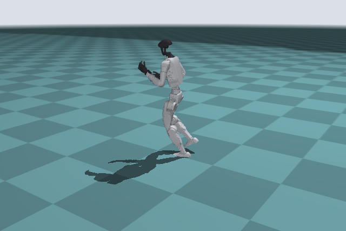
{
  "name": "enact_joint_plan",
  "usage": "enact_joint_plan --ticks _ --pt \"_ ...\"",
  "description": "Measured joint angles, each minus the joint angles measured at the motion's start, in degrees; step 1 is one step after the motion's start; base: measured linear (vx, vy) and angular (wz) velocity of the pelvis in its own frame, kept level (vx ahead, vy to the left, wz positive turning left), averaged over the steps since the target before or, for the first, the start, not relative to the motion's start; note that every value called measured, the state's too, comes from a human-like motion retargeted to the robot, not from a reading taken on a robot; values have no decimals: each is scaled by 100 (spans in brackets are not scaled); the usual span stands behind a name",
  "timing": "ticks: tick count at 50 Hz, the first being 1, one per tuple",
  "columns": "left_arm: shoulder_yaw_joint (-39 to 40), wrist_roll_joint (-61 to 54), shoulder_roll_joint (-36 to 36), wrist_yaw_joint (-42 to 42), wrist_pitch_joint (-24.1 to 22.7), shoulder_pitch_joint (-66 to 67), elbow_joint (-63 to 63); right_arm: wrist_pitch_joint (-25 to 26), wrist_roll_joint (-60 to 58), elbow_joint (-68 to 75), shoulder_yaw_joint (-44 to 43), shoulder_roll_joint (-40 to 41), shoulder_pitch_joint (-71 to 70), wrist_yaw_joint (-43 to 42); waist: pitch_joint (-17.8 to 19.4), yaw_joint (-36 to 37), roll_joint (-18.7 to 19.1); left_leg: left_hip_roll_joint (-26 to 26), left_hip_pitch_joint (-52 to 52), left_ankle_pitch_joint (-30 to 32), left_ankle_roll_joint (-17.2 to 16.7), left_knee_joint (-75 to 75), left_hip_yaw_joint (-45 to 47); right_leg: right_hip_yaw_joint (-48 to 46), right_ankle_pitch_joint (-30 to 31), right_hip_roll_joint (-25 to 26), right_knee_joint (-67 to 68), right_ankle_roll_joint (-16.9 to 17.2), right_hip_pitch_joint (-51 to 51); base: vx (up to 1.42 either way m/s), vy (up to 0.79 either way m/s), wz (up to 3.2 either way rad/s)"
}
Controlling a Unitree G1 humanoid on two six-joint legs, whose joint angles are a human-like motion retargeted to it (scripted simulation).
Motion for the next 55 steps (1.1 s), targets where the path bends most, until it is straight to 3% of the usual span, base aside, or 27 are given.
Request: enact_joint_plan --ticks 5,8,10,12,15,17,18,20,22,23,25,27,29,30,32,33,35,36,37,39,41,43,45,48,52,53,55 --pt "-682 -496 -352 -87 -226 -583 -407 27 564 -124 -584 -666 775 268 -619 -1011 221 -127 533 913 -409 -970 -1493 210 850 568 -3689 988 244 62 4 269" --pt "-826 -554 -252 -269 -167 -340 -640 160 225 -68 -895 -832 1167 234 -727 -1228 -79 -448 914 1250 -471 -1126 -2101 887 1150 516 -5506 1716 541 63 -11 204" --pt "-820 -1021 -281 -214 -141 -336 -600 280 -123 128 -1039 -1034 946 85 -521 -1161 -197 -654 878 1087 -402 -494 -2174 1300 1463 504 -5888 1920 573 56 -15 118" --pt "-634 -694 -212 -388 5 -172 -381 265 -608 213 -1157 -1371 689 63 -312 -1018 -121 -728 251 779 -349 1202 -1961 1220 1530 575 -5334 1646 428 48 -15 83" --pt "-197 -291 55 -348 395 356 -37 353 -1282 150 -1211 -1811 158 50 163 -664 96 -441 -640 677 48 3621 -1511 783 334 776 -3805 787 251 47 -10 88" --pt "102 -366 -134 -176 245 1122 44 211 -1549 40 -1173 -1787 -279 -255 292 -388 -54 -195 -1167 489 -114 4614 -944 514 -309 518 -2483 1016 -36 57 -5 110" --pt "199 -664 -209 -181 140 1598 -34 227 -1696 -61 -1066 -1687 -400 -254 254 -197 -121 -45 -1337 280 51 4779 -714 418 -410 421 -2526 963 131 59 -2 132" --pt "323 -1556 -200 -281 91 2448 -367 346 -1944 -345 -896 -1302 -509 -133 60 117 -217 238 -1597 -142 688 4586 -460 -5 -247 266 -3114 949 640 59 -1 171" --pt "413 -2357 88 -303 43 3062 -722 382 -1880 -693 -746 -841 -430 -73 -177 554 -405 418 -1652 -203 803 3670 -103 -347 311 107 -3778 1159 1145 64 6 173" --pt "471 -2583 270 42 21 3292 -830 406 -1776 -849 -627 -619 -400 -124 -265 760 -517 422 -1590 -160 779 2996 42 -473 681 41 -4122 1266 1401 66 11 173" --pt "755 -3218 754 -687 44 3701 -1155 356 -1421 -1108 -341 -370 -379 184 -397 1029 -690 364 -1272 21 582 1357 268 -590 1483 -8 -4704 1438 1912 66 16 189" --pt "813 -3266 557 -813 -98 3904 -1148 288 -1300 -1253 88 -239 -629 277 -337 1061 -711 368 -800 325 324 -383 625 -387 2231 136 -4955 1461 2290 66 20 221" --pt "976 -3116 449 -1025 -53 4098 -1117 224 -1059 -1445 384 -272 -734 440 -338 942 -544 590 -514 549 -49 -1284 1281 63 2528 500 -4491 1512 2386 67 16 241" --pt "1039 -2884 368 -1156 -45 4236 -1103 126 -930 -1565 503 -278 -698 405 -396 872 -427 795 -558 548 -276 -1215 1698 340 2516 733 -3897 1690 2254 63 14 258" --pt "988 -2847 83 -770 118 3826 -897 246 -1041 -1424 731 -342 -954 411 -291 616 -255 571 -168 752 -33 -1987 1964 948 2359 1064 -3084 1297 2074 55 15 278" --pt "923 -2756 -31 -577 159 3515 -740 264 -1077 -1255 802 -334 -1045 317 -251 516 -284 436 -131 468 229 -1903 1893 1017 2127 1022 -2284 1308 1779 50 9 277" --pt "751 -2653 117 -432 274 2687 -339 331 -1128 -780 788 -280 -1081 108 -239 318 -513 247 -655 -451 801 -578 1404 765 1549 492 -707 1397 1088 48 3 276" --pt "437 -2673 -103 -107 182 2103 -102 407 -1324 -486 768 -155 -1066 -191 -172 268 -603 69 -765 -617 954 -351 1139 683 1242 196 -257 1149 818 46 2 272" --pt "163 -2604 -253 118 128 1560 99 439 -1423 -257 724 -40 -989 -438 -105 199 -658 -65 -848 -771 1015 -105 888 597 972 -54 111 908 597 48 3 273" --pt "-207 -2165 -309 156 146 675 279 282 -1149 -192 520 116 -557 -619 23 -38 -567 -116 -817 -947 727 289 405 437 600 -242 335 521 384 54 4 278" --pt "-478 -1843 -495 128 98 -49 236 58 -740 -503 298 42 -125 -481 104 -346 -316 -71 -532 -807 399 95 -124 396 338 -63 -16 359 248 60 9 246" --pt "-662 -1511 -757 47 -3 -498 88 -67 -565 -934 147 -344 176 -232 66 -734 -19 59 -227 -427 129 -309 -515 363 366 239 -740 500 68 64 11 195" --pt "-860 -2072 -1177 -147 -266 -753 -66 -59 -564 -1165 165 -836 140 -37 -45 -1117 245 187 83 227 -85 -996 -782 368 511 580 -2022 615 -28 69 10 145" --pt "-906 -1078 -1125 -192 -96 -962 -22 21 -1107 -1161 260 -1688 -164 336 -393 -1672 381 134 360 1222 -280 -1542 -880 296 1011 818 -4169 1293 -24 76 4 117" --pt "-1136 -865 -1131 292 -200 -820 74 -8 -1661 -1006 360 -2073 -491 -184 -670 -1906 205 -171 675 2001 -351 -1377 -584 83 1092 924 -5648 2003 102 82 -4 80" --pt "-1145 -1257 -1124 -131 -196 -752 90 51 -2089 -978 358 -2174 -614 -120 -693 -1901 149 -266 561 2006 -240 -893 -484 213 1275 937 -5905 1931 240 79 -5 61" --pt "-1090 35 -754 -46 51 -789 280 24 -2820 -998 204 -2381 -829 -179 -627 -1804 123 -310 106 1932 18 612 -281 311 1408 913 -5876 1431 480 76 -5 51"
